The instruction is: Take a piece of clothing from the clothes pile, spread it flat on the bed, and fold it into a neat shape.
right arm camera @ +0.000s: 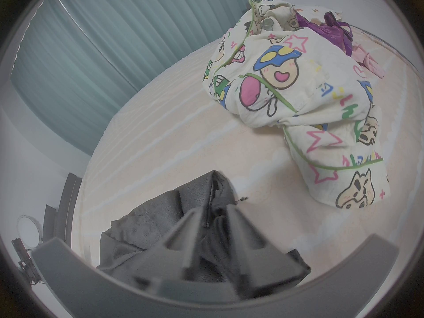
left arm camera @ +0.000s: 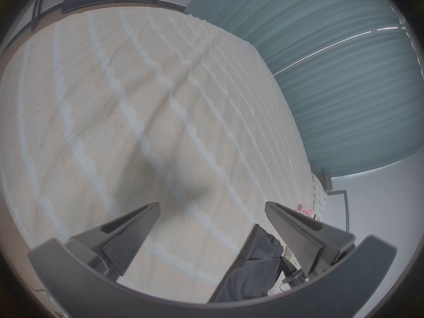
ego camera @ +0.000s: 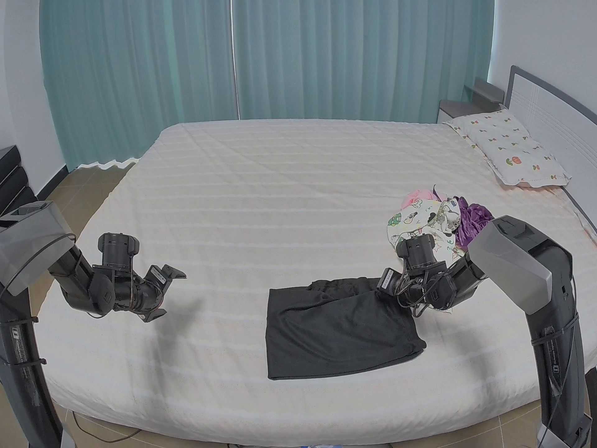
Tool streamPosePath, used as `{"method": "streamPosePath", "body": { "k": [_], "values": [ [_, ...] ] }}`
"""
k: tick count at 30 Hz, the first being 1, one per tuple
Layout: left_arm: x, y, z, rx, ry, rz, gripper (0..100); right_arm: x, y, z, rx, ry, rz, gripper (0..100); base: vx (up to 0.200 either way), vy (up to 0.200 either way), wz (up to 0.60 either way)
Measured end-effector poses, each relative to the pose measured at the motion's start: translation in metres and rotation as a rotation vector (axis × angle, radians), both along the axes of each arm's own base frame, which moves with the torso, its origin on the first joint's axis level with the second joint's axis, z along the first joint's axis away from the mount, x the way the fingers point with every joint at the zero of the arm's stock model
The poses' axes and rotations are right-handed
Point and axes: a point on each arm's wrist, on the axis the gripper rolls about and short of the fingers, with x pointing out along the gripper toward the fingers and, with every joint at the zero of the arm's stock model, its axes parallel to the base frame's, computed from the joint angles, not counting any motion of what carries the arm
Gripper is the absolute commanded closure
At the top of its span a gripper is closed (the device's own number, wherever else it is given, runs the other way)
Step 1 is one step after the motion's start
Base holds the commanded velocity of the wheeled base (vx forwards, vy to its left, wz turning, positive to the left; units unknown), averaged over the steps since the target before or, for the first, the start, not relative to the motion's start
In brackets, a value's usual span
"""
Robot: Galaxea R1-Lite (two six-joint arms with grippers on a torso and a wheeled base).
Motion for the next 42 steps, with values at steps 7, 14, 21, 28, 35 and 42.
{"method": "streamPosePath", "body": {
  "k": [7, 14, 21, 28, 35, 42],
  "values": [
    [0.0, 0.0, 0.0, 0.0, 0.0, -0.001, 0, 0.003, -0.003, 0.008, 0.043, -0.03, -0.046, 100, 0.0, 0.0, 0.0],
    [0.0, 0.0, 0.0, -0.001, 0.0, 0.0, 0, 0.007, -0.009, 0.019, 0.058, -0.079, -0.064, 100, 0.0, 0.0, 0.0],
    [0.0, 0.0, 0.0, -0.001, 0.0, 0.0, 0, 0.011, -0.016, 0.019, 0.036, -0.095, -0.109, 100, 0.0, 0.0, 0.0],
    [0.0, 0.0, 0.0, -0.001, 0.001, 0.0, 0, 0.014, -0.02, 0.015, 0.03, -0.106, -0.135, 100, 0.0, 0.0, 0.0],
    [0.0, 0.0, 0.0, -0.002, 0.001, 0.001, 0, 0.018, -0.023, 0.011, 0.037, -0.135, -0.146, 0, 0.0, 0.0, 0.0],
    [0.0, 0.0, 0.0, -0.002, 0.002, 0.001, 0, 0.011, -0.027, 0.015, 0.039, -0.117, -0.137, 0, 0.0, 0.0, 0.0]
  ]
}}
